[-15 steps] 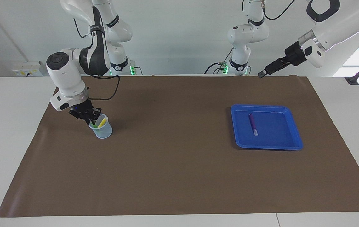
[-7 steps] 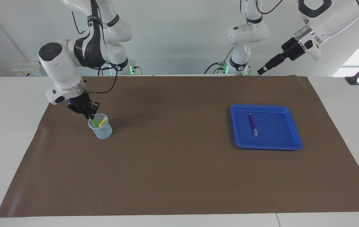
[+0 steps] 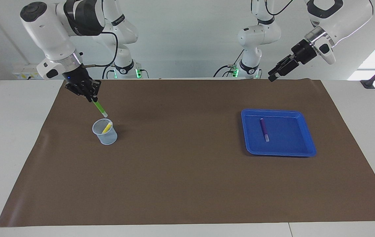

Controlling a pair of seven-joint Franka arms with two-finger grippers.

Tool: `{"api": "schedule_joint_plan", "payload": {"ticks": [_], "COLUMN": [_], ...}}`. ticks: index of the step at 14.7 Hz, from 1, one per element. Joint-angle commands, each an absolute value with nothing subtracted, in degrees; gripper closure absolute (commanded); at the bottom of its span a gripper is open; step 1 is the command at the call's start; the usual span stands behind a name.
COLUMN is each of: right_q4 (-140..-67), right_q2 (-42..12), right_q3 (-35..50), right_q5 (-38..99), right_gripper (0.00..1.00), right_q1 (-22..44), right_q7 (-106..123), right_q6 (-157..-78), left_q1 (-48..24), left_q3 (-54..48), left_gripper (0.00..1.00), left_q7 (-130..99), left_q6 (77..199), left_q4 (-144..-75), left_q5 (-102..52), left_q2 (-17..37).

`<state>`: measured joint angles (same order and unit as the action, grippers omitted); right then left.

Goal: Right arm passes pens to left for tray arrangement
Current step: 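Lift the green pen from the cup with the right gripper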

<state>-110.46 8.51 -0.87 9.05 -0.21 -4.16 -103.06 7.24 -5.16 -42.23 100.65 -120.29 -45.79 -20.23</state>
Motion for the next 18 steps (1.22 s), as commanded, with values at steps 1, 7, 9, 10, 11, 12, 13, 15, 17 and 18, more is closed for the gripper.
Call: {"api": "schedule_joint_plan", "payload": {"ticks": [1, 7, 9, 10, 11, 12, 13, 15, 17, 18], "right_q4": [-109.69, -109.69, -109.69, -109.69, -109.69, -109.69, -109.60, -108.90, -107.15, -106.01], "right_q2": [7.65, 7.47, 7.12, 7.03, 6.94, 6.86, 6.86, 5.98, 4.32, 3.26], "right_q3": [0.69, 9.38, 13.52, 15.28, 17.03, 18.62, 20.46, 23.98, 26.70, 27.85], "right_q5": [15.27, 34.61, 38.56, 40.59, 42.69, 44.63, 45.61, 45.70, 45.70, 45.70], "right_gripper": [1.00, 1.00, 1.00, 1.00, 1.00, 1.00, 1.00, 1.00, 1.00, 1.00], "right_q1": [-0.44, -0.26, -0.26, -0.26, -0.26, -0.26, -0.26, -0.26, -0.26, -0.18], "right_q7": [-9.64, -42.22, -51.64, -55.59, -58.33, -60.71, -63.08, -67.74, -71.44, -73.37], "right_q6": [-102.39, -110.28, -115.81, -118.36, -120.39, -122.41, -124.52, -126.99, -128.23, -128.93], "left_q1": [5.28, -0.15, -3.85, -6.48, -8.68, -10.44, -11.94, -12.92, -12.92, -12.92], "left_q3": [-4.92, -5.10, -5.10, -5.10, -5.10, -5.10, -5.53, -7.55, -9.40, -10.36], "left_gripper": [0.00, 0.00, 0.01, 0.01, 0.01, 0.02, 0.03, 0.04, 0.04, 0.04], "left_q7": [-45.95, -59.64, -68.59, -73.25, -77.30, -81.17, -85.56, -89.72, -91.66, -91.50], "left_q6": [102.39, 107.74, 112.12, 114.58, 116.35, 118.02, 120.30, 124.78, 127.43, 127.70], "left_q4": [-120.94, -120.76, -120.76, -120.76, -120.76, -120.85, -120.85, -121.37, -121.55, -121.55], "left_q5": [-46.76, -50.27, -50.36, -50.36, -50.27, -50.19, -49.84, -49.66, -49.66, -49.66], "left_q2": [-20.22, -18.55, -18.46, -18.28, -18.02, -17.93, -17.84, -17.75, -17.40, -16.71]}}
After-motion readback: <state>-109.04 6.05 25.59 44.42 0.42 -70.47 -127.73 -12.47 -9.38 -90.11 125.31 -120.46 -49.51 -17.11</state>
